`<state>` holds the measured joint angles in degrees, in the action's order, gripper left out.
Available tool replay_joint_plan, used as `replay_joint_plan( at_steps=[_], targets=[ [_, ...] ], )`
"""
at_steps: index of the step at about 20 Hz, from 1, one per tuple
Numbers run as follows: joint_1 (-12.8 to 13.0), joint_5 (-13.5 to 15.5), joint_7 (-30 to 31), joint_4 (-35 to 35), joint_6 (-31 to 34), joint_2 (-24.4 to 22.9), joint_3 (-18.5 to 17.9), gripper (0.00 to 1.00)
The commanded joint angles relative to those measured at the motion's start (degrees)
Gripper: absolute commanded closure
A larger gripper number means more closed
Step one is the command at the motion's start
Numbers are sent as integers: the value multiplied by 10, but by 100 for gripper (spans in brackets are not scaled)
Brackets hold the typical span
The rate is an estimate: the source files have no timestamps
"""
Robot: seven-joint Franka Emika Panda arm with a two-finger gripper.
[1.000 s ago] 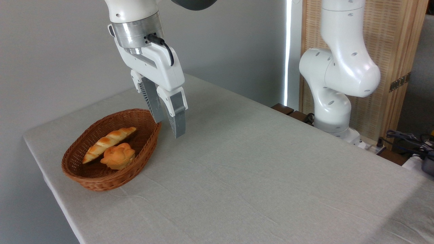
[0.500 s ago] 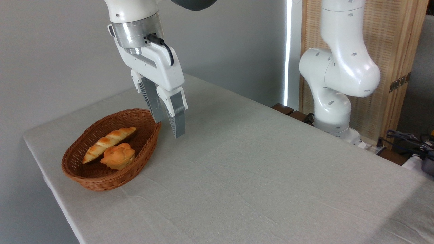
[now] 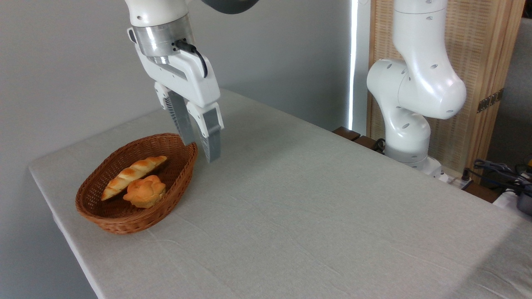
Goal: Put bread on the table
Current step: 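Move the open gripper over the braided roll in the basket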
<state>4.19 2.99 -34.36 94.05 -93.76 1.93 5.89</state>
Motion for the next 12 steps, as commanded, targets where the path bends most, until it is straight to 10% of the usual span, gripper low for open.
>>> replay_joint_plan(
  at_steps=[1, 12],
  targets=[
    [1, 31, 84, 0, -47, 17, 30, 0],
    [1, 32, 262, 0, -241, 113, 162, 0]
  ],
)
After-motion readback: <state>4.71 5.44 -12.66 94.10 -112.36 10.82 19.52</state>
